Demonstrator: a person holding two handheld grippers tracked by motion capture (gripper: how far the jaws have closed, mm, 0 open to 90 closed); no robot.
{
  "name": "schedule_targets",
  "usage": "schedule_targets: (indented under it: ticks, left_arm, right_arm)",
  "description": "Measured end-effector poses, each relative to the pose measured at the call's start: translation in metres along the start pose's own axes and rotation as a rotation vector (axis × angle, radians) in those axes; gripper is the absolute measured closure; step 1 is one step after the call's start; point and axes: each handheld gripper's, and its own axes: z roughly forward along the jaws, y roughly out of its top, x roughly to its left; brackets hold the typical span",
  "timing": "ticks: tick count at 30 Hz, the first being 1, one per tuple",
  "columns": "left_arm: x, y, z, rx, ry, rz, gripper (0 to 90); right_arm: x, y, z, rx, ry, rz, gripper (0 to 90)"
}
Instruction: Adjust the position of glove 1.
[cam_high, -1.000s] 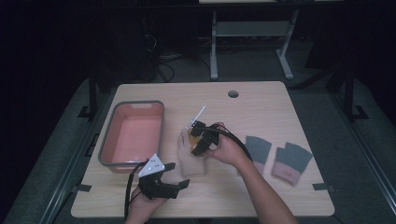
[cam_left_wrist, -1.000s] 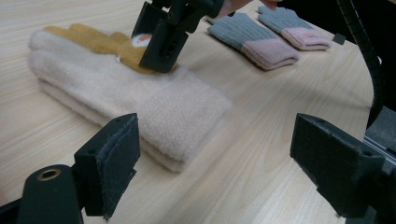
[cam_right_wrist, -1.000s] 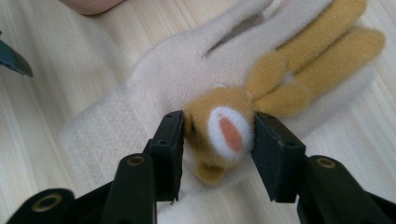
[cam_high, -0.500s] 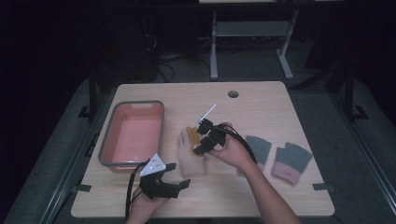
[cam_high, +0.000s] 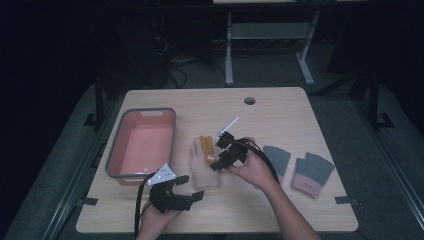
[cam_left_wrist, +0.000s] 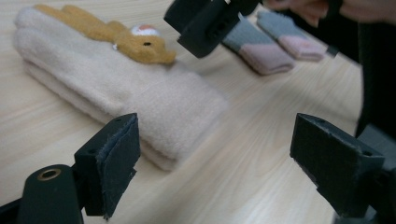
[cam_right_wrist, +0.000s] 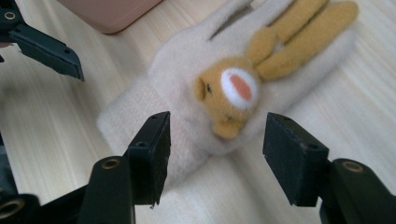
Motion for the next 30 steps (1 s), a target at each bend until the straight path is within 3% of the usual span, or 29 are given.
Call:
schedule_targets:
  ticks: [4, 11, 13, 15, 17, 20, 23, 27, 30]
  left_arm:
    - [-0.001, 0.003, 0.001, 0.004, 0.000, -0.052, 16.0]
    - [-0.001, 0.008, 0.007, 0.051, 0.053, -0.134, 16.0]
    - [0.000, 0.011, 0.009, 0.054, 0.055, -0.164, 16.0]
    - [0.002, 0.017, 0.013, 0.073, 0.033, -0.224, 16.0]
    - [0.002, 0.023, 0.015, 0.091, 0.039, -0.250, 16.0]
    - [0.002, 0.033, 0.019, 0.127, 0.097, -0.249, 16.9]
    - [0.002, 0.037, 0.023, 0.153, 0.127, -0.256, 22.2]
    - [0.006, 0.037, 0.029, 0.193, 0.167, -0.265, 23.9]
    - [0.008, 0.035, 0.034, 0.214, 0.213, -0.259, 29.1]
  right_arm:
    - [0.000, -0.009, -0.001, -0.024, 0.017, 0.026, 39.7]
    - [-0.001, -0.023, -0.001, -0.045, -0.006, 0.085, 38.0]
    - [-0.002, -0.026, -0.001, -0.059, 0.000, 0.111, 38.1]
    - [-0.002, -0.028, -0.001, -0.064, 0.004, 0.131, 38.1]
    - [-0.002, -0.030, -0.001, -0.071, 0.010, 0.140, 38.1]
    - [-0.001, -0.032, -0.003, -0.096, 0.021, 0.170, 38.1]
    - [-0.002, -0.032, -0.002, -0.118, 0.021, 0.195, 38.2]
    - [-0.005, -0.033, 0.001, -0.153, 0.040, 0.231, 38.2]
    - [-0.006, -0.037, 0.006, -0.143, 0.056, 0.256, 38.5]
